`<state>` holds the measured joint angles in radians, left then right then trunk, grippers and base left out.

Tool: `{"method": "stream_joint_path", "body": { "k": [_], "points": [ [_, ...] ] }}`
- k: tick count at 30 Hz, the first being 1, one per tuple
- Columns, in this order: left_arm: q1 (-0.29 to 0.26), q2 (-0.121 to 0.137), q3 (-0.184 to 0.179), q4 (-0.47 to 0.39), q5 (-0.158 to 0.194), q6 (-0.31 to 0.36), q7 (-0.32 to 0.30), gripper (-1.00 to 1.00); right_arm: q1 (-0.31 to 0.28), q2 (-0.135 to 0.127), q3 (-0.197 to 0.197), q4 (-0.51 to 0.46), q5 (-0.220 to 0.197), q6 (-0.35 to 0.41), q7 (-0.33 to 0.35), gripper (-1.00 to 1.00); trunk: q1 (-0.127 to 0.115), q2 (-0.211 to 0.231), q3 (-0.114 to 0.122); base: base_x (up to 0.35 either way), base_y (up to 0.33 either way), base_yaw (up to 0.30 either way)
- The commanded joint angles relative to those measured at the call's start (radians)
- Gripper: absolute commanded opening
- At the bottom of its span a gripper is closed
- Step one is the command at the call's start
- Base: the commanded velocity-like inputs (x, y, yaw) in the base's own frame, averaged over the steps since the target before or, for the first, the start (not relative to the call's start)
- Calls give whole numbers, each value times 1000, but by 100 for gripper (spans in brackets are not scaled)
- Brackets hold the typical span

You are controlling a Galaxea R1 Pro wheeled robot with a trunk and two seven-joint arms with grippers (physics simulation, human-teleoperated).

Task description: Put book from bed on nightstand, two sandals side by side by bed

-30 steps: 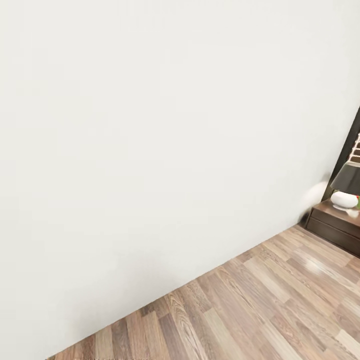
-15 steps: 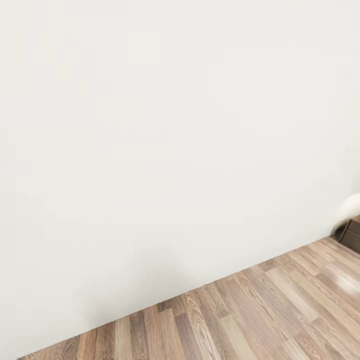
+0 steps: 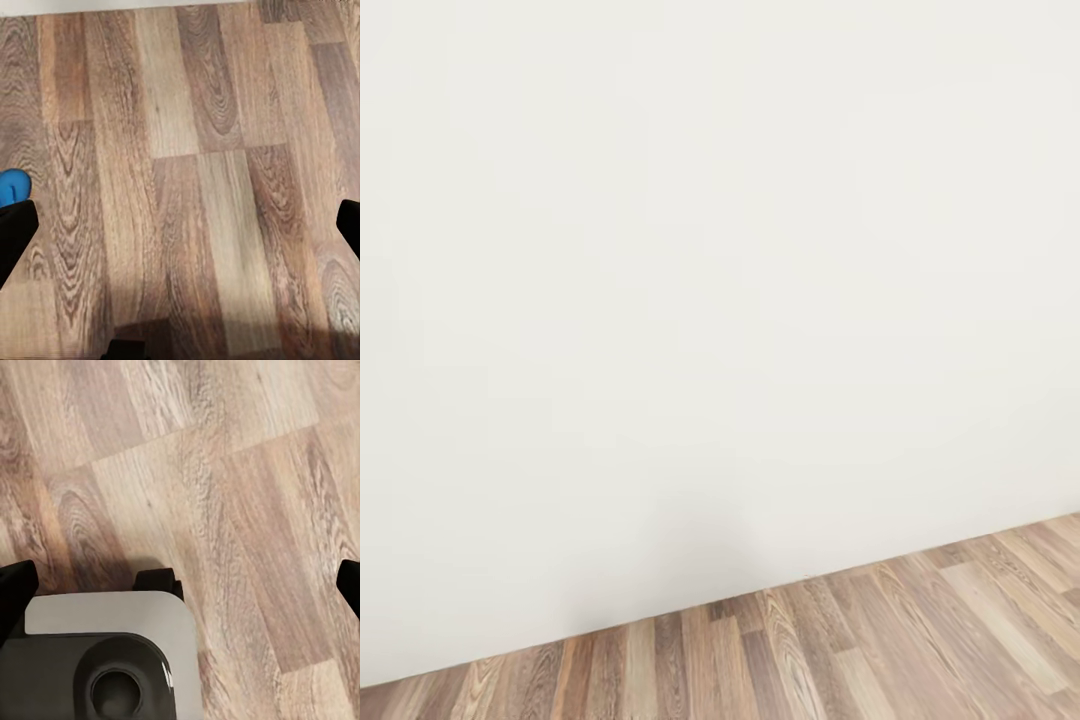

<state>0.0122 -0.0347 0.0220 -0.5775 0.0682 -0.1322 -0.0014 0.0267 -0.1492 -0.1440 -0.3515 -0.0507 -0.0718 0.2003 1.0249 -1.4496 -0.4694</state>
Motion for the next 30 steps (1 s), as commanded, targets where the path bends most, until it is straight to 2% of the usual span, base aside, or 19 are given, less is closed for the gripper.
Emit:
{"method": "stream_joint_path", "body": {
  "k": [1, 30],
  "points": [
    [0, -1, 1, -1, 7, -1, 0, 100, 1, 0, -6, -1, -5, 0, 8, 100, 0, 0, -1, 0, 0, 292],
    [0, -1, 1, -1, 7, -1, 0, 100, 1, 0, -6, -1, -5, 0, 8, 100, 0, 0, -1, 0, 0, 293]
  ]
}}
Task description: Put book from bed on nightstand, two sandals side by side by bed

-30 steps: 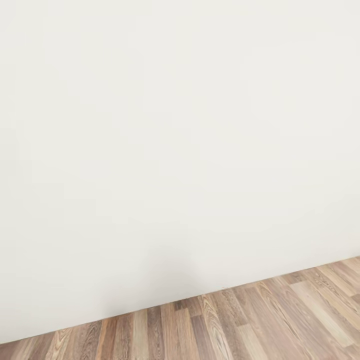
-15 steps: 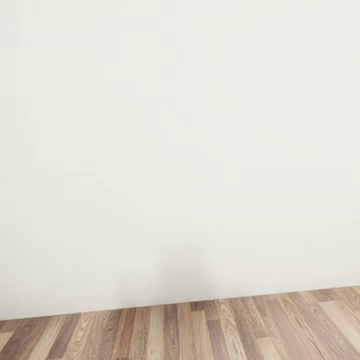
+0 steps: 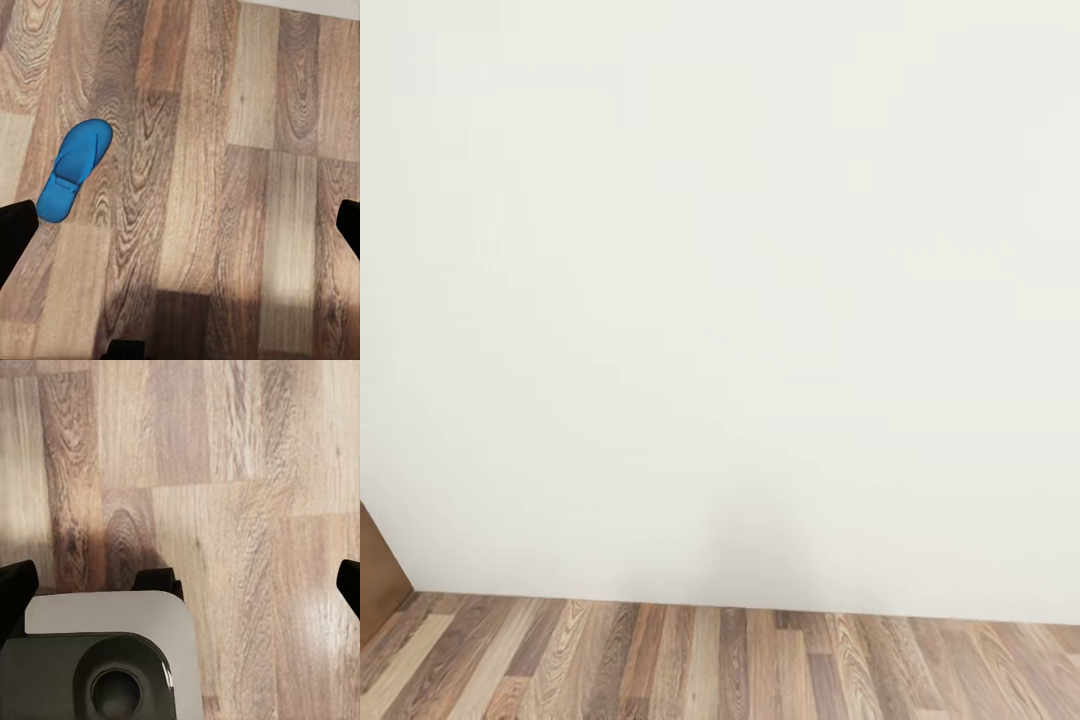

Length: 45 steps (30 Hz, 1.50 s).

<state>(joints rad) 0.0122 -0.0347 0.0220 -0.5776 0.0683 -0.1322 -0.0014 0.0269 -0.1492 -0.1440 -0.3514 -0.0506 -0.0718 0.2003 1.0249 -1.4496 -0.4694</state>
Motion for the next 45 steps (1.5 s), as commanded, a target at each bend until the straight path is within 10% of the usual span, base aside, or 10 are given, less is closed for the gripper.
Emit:
{"method": "stream_joint_path", "body": {
  "k": [1, 45],
  "points": [
    [0, -1, 1, -1, 7, -1, 0, 100, 0, 0, -6, -1, -5, 0, 8, 100, 0, 0, -1, 0, 0, 293],
    [0, -1, 1, -1, 7, -1, 0, 100, 0, 3, -6, -1, -5, 0, 8, 100, 0, 0, -1, 18, -29, 293]
  ]
}}
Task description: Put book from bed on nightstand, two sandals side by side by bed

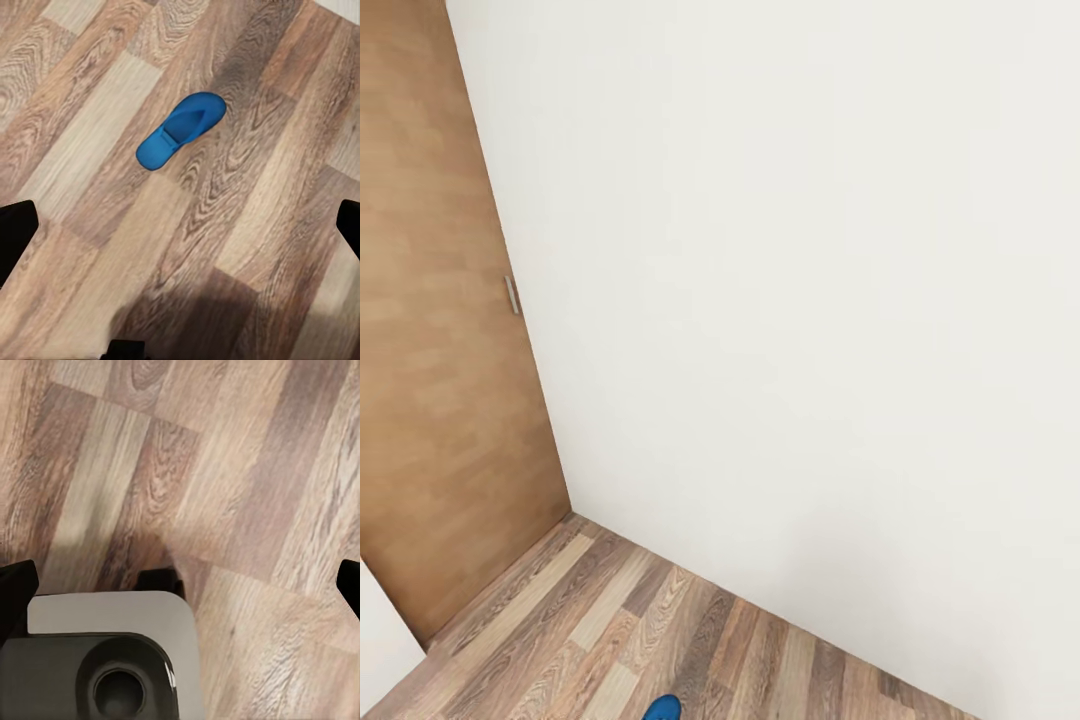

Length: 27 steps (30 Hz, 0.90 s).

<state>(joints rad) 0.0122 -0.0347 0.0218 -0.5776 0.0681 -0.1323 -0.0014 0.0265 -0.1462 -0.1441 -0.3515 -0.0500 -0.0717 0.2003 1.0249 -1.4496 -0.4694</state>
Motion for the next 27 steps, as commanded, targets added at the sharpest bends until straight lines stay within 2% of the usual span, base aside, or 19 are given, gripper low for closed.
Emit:
{"method": "stream_joint_path", "body": {
  "k": [1, 27],
  "points": [
    [0, -1, 1, -1, 7, -1, 0, 100, 1, 0, -6, -1, -5, 0, 8, 100, 0, 0, -1, 7, -15, 293],
    [0, -1, 1, -1, 7, -1, 0, 100, 1, 2, -5, -1, -5, 0, 8, 100, 0, 0, -1, 1, -1, 292]
  ]
}}
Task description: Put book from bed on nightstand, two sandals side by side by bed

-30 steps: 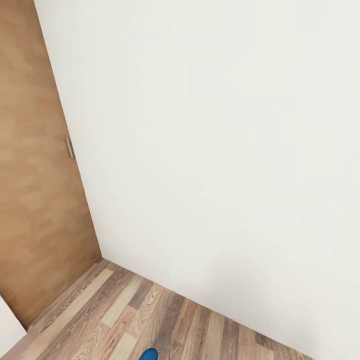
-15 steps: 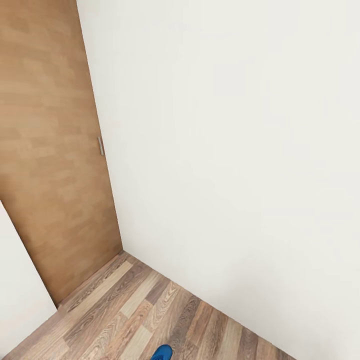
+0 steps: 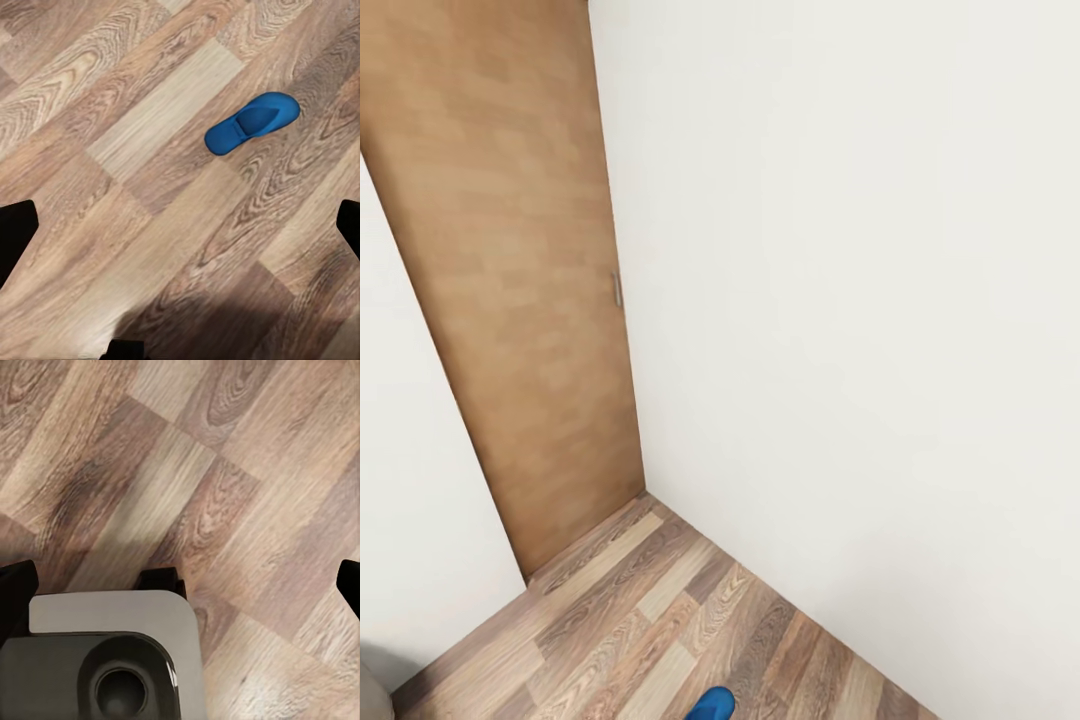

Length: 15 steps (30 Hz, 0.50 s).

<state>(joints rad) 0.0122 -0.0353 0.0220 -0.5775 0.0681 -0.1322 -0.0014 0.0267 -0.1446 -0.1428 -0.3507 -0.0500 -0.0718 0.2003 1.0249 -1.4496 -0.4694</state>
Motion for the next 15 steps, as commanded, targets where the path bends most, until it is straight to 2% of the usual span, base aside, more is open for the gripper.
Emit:
{"method": "stream_joint_path", "body": {
  "k": [1, 7, 15],
  "points": [
    [0, 0, 1, -1, 7, -1, 0, 100, 1, 0, -6, -2, -5, 0, 8, 100, 0, 0, -1, 0, 0, 292],
    [0, -1, 0, -1, 7, -1, 0, 100, 1, 0, -6, -1, -5, 0, 8, 100, 0, 0, -1, 0, -14, 292],
    [0, -2, 0, -1, 7, -1, 0, 100, 1, 0, -7, -2, -5, 0, 8, 100, 0, 0, -1, 0, -73, 292]
  ]
}}
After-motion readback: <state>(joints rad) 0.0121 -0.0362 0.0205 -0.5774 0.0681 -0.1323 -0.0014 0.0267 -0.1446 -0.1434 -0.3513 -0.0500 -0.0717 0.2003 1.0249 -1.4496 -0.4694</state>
